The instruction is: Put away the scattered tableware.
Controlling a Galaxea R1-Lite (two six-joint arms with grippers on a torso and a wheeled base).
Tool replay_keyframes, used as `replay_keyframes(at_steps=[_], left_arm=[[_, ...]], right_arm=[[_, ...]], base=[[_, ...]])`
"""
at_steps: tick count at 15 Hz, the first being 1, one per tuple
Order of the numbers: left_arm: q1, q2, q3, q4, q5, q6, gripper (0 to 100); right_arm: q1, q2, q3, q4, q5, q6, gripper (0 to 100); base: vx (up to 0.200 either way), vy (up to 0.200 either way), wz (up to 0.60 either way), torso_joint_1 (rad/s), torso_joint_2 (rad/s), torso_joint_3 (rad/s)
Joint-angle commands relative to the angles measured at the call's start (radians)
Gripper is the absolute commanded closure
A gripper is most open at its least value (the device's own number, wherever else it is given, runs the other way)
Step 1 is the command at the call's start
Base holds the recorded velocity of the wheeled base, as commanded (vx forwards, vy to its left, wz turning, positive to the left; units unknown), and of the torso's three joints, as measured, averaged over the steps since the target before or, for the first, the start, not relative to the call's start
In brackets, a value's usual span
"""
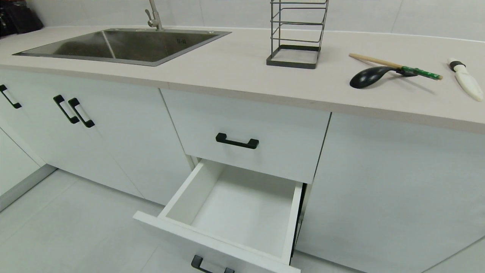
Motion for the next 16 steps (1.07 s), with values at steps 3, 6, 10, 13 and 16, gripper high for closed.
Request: replay_keyframes(at_steps=[3, 6, 10, 13, 16], left_arm=[[0.000, 0.002, 0.000, 0.000, 0.000, -0.001, 0], [0.000, 0.002, 0.000, 0.000, 0.000, -0.002, 0], [0.000, 0.002, -0.002, 0.000, 0.000, -0.022, 0], [0.001, 0.002, -0.002, 0.000, 0.000, -0.022, 0], [0.001, 0.002, -0.002, 0.000, 0.000, -0.021, 0]], right_arm=[[0.000, 0.001, 0.000, 0.000, 0.000, -0.001, 100], [0.000, 0.001, 0.000, 0.000, 0.000, -0.004, 100], [0.000, 0.001, 0.000, 0.000, 0.000, -0.006, 100], [0.000, 0.001, 0.000, 0.000, 0.002, -0.006, 100], [0.000, 0.001, 0.000, 0.000, 0.002, -0.006, 100]], base=[[0.000, 0.000, 0.00, 0.000, 0.00, 0.000], [0.000, 0.000, 0.00, 0.000, 0.00, 0.000], [0.000, 0.000, 0.00, 0.000, 0.00, 0.000], [0.000, 0.000, 0.00, 0.170, -0.11, -0.053], [0.000, 0.000, 0.00, 0.255, -0.17, -0.168]])
